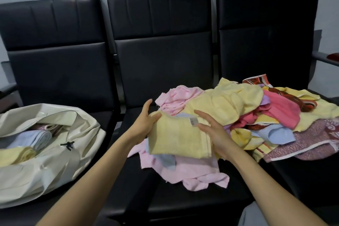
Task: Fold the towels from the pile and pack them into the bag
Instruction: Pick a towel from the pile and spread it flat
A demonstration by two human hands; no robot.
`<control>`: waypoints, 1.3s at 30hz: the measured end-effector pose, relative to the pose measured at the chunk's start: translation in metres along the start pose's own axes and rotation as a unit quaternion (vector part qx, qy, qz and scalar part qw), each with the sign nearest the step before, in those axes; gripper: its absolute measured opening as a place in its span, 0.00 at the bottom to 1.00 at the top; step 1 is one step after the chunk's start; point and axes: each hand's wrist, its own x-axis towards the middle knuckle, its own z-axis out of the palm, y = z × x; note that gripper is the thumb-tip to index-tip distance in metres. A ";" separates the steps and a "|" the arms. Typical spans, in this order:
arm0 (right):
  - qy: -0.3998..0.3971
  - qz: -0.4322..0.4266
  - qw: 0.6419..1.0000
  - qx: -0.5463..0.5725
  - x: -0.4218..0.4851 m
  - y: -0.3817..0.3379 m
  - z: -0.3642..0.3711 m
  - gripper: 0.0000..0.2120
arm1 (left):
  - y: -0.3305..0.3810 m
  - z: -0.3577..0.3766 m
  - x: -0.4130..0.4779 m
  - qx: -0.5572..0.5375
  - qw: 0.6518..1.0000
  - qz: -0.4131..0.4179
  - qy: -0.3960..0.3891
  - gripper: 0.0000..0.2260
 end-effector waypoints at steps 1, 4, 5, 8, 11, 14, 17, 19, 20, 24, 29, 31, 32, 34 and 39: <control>-0.019 -0.003 1.000 -0.023 0.000 0.000 0.000 0.20 | -0.001 -0.003 -0.005 -0.015 1.000 0.008 -0.021 0.20; -0.059 -0.030 0.991 -0.114 0.001 -0.004 0.001 0.29 | -0.004 -0.017 -0.020 0.037 0.993 0.030 -0.110 0.24; -0.065 -0.040 0.986 -0.151 0.002 -0.006 0.003 0.32 | -0.006 -0.023 -0.023 0.104 0.985 0.040 -0.134 0.31; -0.077 -0.067 0.966 -0.236 0.011 -0.014 0.021 0.38 | -0.012 -0.028 -0.031 0.271 0.953 0.055 -0.126 0.42; -0.056 -0.094 0.930 -0.351 0.019 -0.028 0.048 0.35 | -0.014 -0.039 -0.036 0.314 0.944 0.097 -0.009 0.38; -0.046 -0.135 0.880 -0.453 0.028 -0.040 0.078 0.32 | -0.019 -0.065 -0.037 0.325 0.929 0.143 0.107 0.33; -0.029 -0.187 0.850 -0.491 0.037 -0.044 0.105 0.25 | -0.026 -0.090 -0.041 0.347 0.891 0.217 0.194 0.26; -0.007 -0.216 0.834 -0.509 0.042 -0.042 0.124 0.21 | -0.032 -0.105 -0.044 0.366 0.866 0.246 0.234 0.23; 0.001 -0.228 0.823 -0.520 0.045 -0.039 0.133 0.20 | -0.036 -0.112 -0.045 0.367 0.862 0.246 0.249 0.22; 0.020 -0.253 0.806 -0.534 0.056 -0.022 0.166 0.21 | -0.055 -0.145 -0.044 0.337 0.858 0.257 0.289 0.21; 0.010 -0.242 0.849 -0.471 0.069 -0.014 0.210 0.20 | -0.068 -0.186 -0.043 0.202 0.910 0.224 0.284 0.27; -0.005 -0.224 0.859 -0.460 0.076 -0.013 0.227 0.21 | -0.073 -0.206 -0.043 0.128 0.936 0.223 0.243 0.31; -0.015 -0.217 0.858 -0.465 0.081 -0.013 0.236 0.21 | -0.075 -0.217 -0.042 0.107 0.938 0.222 0.242 0.32; -0.039 -0.212 0.842 -0.495 0.091 -0.013 0.254 0.19 | -0.078 -0.237 -0.040 0.135 0.929 0.216 0.267 0.31; -0.128 -0.199 0.804 -0.546 0.113 -0.014 0.301 0.20 | -0.088 -0.285 -0.040 0.311 0.892 0.151 0.290 0.21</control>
